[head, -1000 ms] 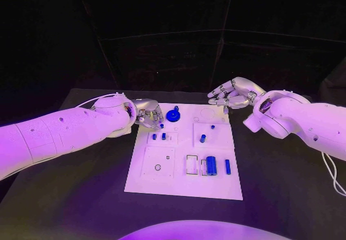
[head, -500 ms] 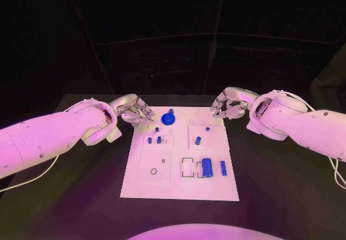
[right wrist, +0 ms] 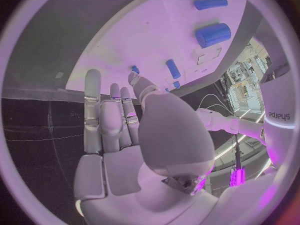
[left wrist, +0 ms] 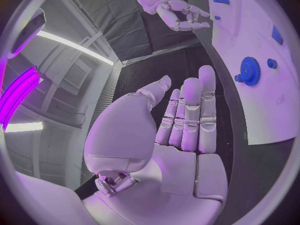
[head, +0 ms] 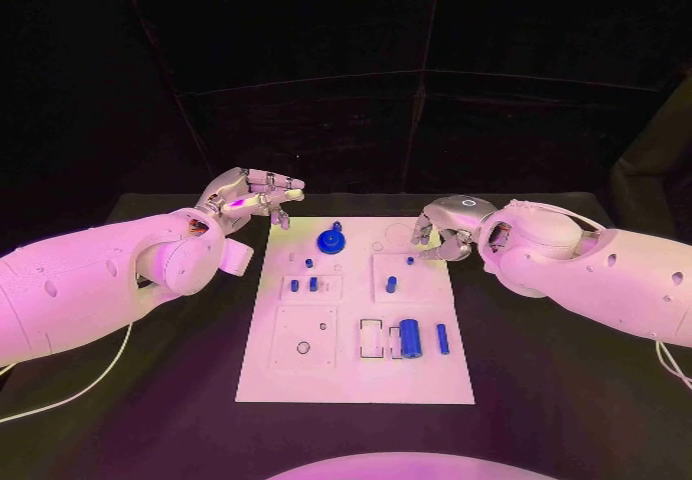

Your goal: Assemble the parts on the task board

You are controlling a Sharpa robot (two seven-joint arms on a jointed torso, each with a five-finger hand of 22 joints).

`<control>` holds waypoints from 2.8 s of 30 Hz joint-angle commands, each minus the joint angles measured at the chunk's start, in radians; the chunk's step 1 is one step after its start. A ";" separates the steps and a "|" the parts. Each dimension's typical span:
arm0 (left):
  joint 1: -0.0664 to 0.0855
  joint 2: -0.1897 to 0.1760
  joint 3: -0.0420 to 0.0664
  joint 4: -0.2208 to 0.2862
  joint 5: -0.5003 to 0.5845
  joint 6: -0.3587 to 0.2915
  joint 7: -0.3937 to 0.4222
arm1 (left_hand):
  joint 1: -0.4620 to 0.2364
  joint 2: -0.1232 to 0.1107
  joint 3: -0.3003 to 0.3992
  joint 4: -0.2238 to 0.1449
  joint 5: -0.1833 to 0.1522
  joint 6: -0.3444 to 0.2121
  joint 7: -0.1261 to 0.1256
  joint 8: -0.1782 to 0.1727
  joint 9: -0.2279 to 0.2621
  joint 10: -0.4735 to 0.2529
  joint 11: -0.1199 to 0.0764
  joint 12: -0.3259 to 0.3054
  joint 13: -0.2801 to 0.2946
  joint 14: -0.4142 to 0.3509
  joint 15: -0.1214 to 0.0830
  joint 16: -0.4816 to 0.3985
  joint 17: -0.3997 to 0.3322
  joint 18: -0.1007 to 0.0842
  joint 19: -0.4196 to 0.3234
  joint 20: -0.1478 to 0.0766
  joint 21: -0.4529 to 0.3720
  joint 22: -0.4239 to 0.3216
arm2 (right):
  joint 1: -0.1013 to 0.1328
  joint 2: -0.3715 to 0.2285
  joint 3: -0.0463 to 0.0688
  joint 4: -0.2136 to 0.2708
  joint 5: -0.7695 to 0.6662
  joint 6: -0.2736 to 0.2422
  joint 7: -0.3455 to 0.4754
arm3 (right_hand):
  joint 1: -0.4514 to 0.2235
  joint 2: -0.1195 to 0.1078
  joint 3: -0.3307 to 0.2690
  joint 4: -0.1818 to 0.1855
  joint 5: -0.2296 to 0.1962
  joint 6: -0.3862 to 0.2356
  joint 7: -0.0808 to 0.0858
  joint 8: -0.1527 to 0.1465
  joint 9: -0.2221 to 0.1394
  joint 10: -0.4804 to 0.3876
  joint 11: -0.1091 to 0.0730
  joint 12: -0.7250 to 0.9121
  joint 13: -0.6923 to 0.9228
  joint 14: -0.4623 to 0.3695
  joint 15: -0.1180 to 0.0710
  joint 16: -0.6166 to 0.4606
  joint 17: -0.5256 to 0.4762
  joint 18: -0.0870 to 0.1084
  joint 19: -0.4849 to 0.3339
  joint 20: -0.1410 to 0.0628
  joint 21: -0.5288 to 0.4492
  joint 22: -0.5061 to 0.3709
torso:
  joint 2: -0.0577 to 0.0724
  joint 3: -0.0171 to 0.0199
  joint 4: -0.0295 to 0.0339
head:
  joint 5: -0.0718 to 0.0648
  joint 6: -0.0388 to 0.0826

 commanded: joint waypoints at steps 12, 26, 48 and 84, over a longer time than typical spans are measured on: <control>0.001 0.001 0.000 0.011 0.095 0.008 0.062 | 0.007 0.015 0.009 -0.005 0.002 0.009 0.000 0.007 -0.001 0.006 -0.002 0.011 0.002 -0.010 0.002 -0.005 -0.006 0.014 -0.007 -0.004 -0.012 -0.005 | -0.016 0.023 0.000 -0.003 -0.069 0.024 0.018 | 0.013 -0.011 0.065 -0.017 -0.039 -0.003 0.011 -0.026 0.000 0.012 0.008 -0.023 -0.053 0.026 0.007 0.028 0.026 0.014 0.002 0.010 0.016 0.007 | 0.001 0.0007 0.0003 | -0.003 -0.003; 0.001 0.002 0.000 0.005 0.096 -0.001 0.049 | 0.014 0.022 0.016 -0.010 0.002 0.009 0.000 0.009 -0.002 0.004 -0.002 0.016 0.001 -0.013 0.001 -0.006 -0.011 0.014 -0.007 -0.005 -0.016 -0.009 | -0.026 0.043 -0.001 -0.014 -0.069 0.079 0.022 | 0.009 -0.008 0.129 -0.035 -0.040 0.031 0.006 -0.026 0.003 0.056 0.001 -0.023 -0.086 0.032 0.001 0.054 0.055 0.014 0.001 0.007 0.035 0.018 | 0.001 0.0008 0.0004 | -0.002 -0.010; 0.001 0.003 0.000 0.002 0.096 0.001 0.042 | 0.017 0.025 0.019 -0.012 0.002 0.010 0.001 0.010 -0.002 0.002 -0.002 0.019 0.001 -0.014 0.001 -0.006 -0.014 0.014 -0.006 -0.005 -0.017 -0.010 | -0.037 0.064 -0.001 -0.037 -0.099 0.075 0.008 | 0.016 0.039 0.255 -0.090 -0.118 0.104 -0.004 -0.014 0.009 0.131 -0.016 -0.026 -0.107 0.038 -0.015 0.091 0.096 0.015 -0.008 -0.001 0.077 0.044 | 0.000 0.0004 -0.0007 | -0.003 -0.013; 0.001 0.005 0.000 -0.014 0.096 0.009 0.033 | 0.014 0.023 0.018 -0.012 0.001 0.009 0.002 0.011 -0.003 0.000 -0.001 0.022 0.001 -0.016 0.002 -0.006 -0.017 0.013 -0.007 -0.005 -0.020 -0.013 | -0.038 -0.046 0.004 0.241 -0.049 -0.173 0.002 | -0.017 0.029 0.284 -0.100 -0.124 0.106 -0.004 -0.023 0.005 0.133 -0.015 -0.041 -0.110 0.042 -0.014 0.110 0.116 0.012 -0.004 -0.001 0.102 0.070 | -0.002 -0.0018 0.0015 | 0.009 -0.015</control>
